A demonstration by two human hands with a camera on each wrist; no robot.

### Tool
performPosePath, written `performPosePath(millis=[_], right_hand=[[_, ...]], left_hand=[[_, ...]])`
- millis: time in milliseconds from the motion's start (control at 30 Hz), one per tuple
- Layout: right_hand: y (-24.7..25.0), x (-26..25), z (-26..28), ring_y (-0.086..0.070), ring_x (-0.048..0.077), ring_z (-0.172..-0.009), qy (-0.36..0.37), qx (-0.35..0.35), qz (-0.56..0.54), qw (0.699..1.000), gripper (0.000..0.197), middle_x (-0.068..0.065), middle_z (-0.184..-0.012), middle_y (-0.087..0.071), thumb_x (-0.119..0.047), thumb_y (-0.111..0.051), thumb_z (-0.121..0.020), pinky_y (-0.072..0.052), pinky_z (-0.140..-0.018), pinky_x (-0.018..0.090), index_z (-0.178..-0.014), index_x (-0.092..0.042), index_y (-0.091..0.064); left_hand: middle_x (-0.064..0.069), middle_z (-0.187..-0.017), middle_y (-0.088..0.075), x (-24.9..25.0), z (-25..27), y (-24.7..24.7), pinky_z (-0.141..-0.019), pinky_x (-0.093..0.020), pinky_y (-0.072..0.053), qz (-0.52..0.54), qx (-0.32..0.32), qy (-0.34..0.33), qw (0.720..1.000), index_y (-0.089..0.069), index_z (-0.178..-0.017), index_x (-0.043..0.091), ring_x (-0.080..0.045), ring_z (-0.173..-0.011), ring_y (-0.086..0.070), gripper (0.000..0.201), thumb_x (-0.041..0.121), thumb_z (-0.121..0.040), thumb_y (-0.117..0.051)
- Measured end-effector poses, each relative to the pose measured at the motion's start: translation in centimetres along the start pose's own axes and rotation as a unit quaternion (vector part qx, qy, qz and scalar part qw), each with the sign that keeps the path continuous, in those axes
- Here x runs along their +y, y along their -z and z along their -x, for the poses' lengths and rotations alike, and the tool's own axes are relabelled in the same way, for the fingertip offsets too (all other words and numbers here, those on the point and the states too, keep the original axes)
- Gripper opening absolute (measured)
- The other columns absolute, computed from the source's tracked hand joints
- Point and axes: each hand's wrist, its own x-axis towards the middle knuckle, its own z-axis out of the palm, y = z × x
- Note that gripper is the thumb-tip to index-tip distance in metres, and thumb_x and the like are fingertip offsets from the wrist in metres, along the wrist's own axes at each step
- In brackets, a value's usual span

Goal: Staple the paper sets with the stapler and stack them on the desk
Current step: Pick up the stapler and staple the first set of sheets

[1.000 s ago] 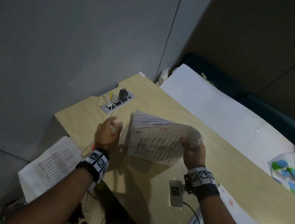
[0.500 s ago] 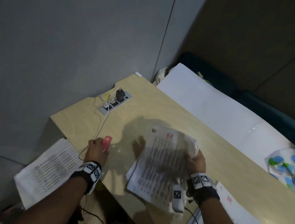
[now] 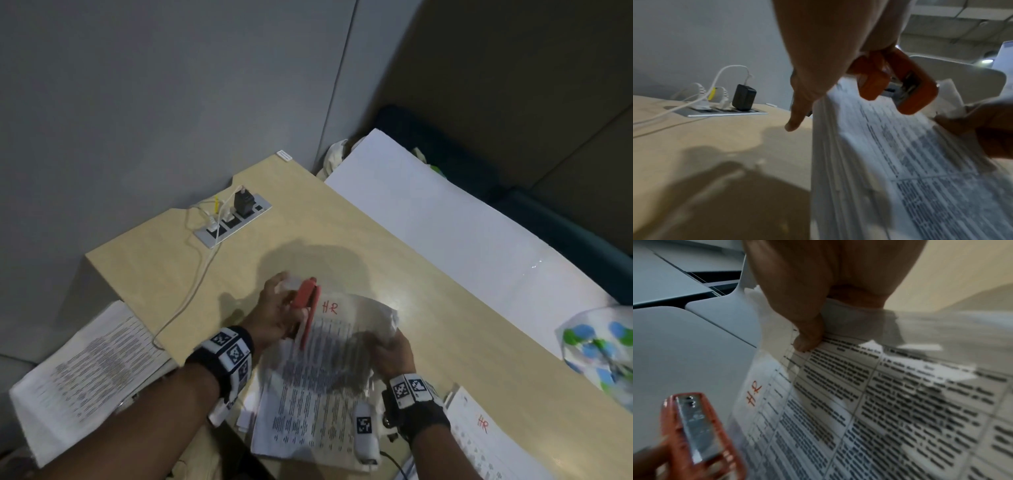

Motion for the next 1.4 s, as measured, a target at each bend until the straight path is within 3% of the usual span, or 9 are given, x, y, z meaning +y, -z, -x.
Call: performPosePath(millis=[133,300,433,567,767,900,1100,1267,1400], right_hand=[[0.3,-0.2,0.3,-0.067,0.014,-0.068,-0.001,-0.003,-0.053,0.999,0.019,0.002,-0.078,-0.068,-0.013,-0.067,-0.089,-0.053,-0.047,0.013,-0.105,-0.002,-0.064],[-0.1,0.8,0.9,-0.069,0.027,-0.084,-0.036,0.031,-0.118,0.992,0.029,0.009,-0.092,-0.071,-0.023,-0.068,-0.089,-0.060,-0.066,0.034,-0.109,-0.003,-0.064],[-1.3,1.5,0.5,-0.071,0.034,-0.086,-0.079,0.053,-0.142,0.985,0.030,0.013,-0.096,-0.074,-0.024,-0.071,-0.084,-0.060,-0.072,0.054,-0.110,-0.011,-0.064],[-1.2,0.6,0.4,-0.070,0.029,-0.094,-0.025,0.026,-0.121,0.992,0.034,0.009,-0.103,-0.071,-0.020,-0.067,-0.088,-0.060,-0.078,0.051,-0.119,-0.010,-0.058],[-1.0,-1.3,-0.3,-0.058,0.027,-0.109,-0.024,0.022,-0.155,0.987,0.074,0.002,-0.115,-0.051,-0.024,-0.073,-0.085,-0.050,-0.099,0.051,-0.139,-0.014,-0.025],[-1.2,-1.7,-0.2,-0.062,0.033,-0.112,-0.018,-0.001,-0.135,0.991,0.073,0.008,-0.122,-0.058,-0.036,-0.074,-0.081,-0.054,-0.092,0.054,-0.136,-0.015,-0.031],[-0.4,-1.8,1.1,-0.052,0.027,-0.118,0.085,0.206,-0.058,0.973,0.092,0.009,-0.132,-0.047,-0.025,-0.082,-0.075,-0.047,-0.100,0.041,-0.147,-0.008,-0.028],[-2.5,-4.5,4.1,-0.060,0.001,-0.097,0.147,-0.130,-0.078,0.978,0.058,-0.010,-0.111,-0.060,-0.037,-0.072,-0.082,-0.052,-0.069,0.014,-0.129,-0.020,-0.045],[-4.4,-6.3,4.4,-0.067,0.015,-0.096,0.083,-0.084,-0.139,0.983,0.039,-0.001,-0.107,-0.066,-0.035,-0.063,-0.091,-0.059,-0.076,0.025,-0.121,-0.012,-0.049]], left_hand=[[0.041,-0.102,-0.053,-1.7,-0.9,-0.1,-0.083,-0.037,-0.056,0.016,0.021,-0.024,0.999,-0.021,-0.145,0.013,0.007,-0.100,-0.058,0.093,0.003,-0.071,-0.077],[0.005,-0.114,-0.066,-3.5,-0.2,-0.4,-0.087,-0.055,-0.053,0.050,0.028,0.024,0.998,-0.051,-0.124,0.029,-0.026,-0.111,-0.061,0.073,0.028,-0.060,-0.085],[-0.005,-0.112,-0.068,-4.7,-0.2,-0.7,-0.089,-0.053,-0.052,-0.006,0.016,0.064,0.998,-0.066,-0.105,0.031,-0.029,-0.104,-0.064,0.041,0.034,-0.066,-0.079],[-0.004,-0.107,-0.070,-3.9,-0.3,-1.2,-0.090,-0.050,-0.053,-0.021,0.030,0.027,0.999,-0.066,-0.109,0.031,-0.024,-0.102,-0.066,0.053,0.050,-0.061,-0.079],[0.004,-0.115,-0.060,-3.0,-0.9,-2.2,-0.084,-0.035,-0.057,-0.137,0.092,-0.047,0.985,-0.061,-0.119,0.011,-0.021,-0.106,-0.060,0.051,0.019,-0.071,-0.079],[0.003,-0.117,-0.054,-3.1,-0.4,-3.1,-0.079,-0.026,-0.057,-0.170,0.118,-0.070,0.976,-0.060,-0.121,0.010,-0.018,-0.106,-0.057,0.054,0.020,-0.071,-0.079],[0.008,-0.115,-0.057,-3.4,0.4,-3.3,-0.082,-0.027,-0.056,-0.138,0.115,-0.081,0.980,-0.061,-0.120,0.012,-0.017,-0.105,-0.060,0.056,0.020,-0.069,-0.081],[0.003,-0.105,-0.059,-2.3,0.6,-4.3,-0.080,-0.029,-0.058,-0.189,0.143,-0.132,0.962,-0.068,-0.110,0.019,-0.014,-0.095,-0.062,0.044,0.023,-0.067,-0.081],[0.003,-0.095,-0.057,-1.7,0.8,-5.3,-0.070,-0.026,-0.056,-0.294,0.145,-0.186,0.926,-0.071,-0.098,0.025,-0.019,-0.086,-0.063,0.030,0.010,-0.073,-0.074]])
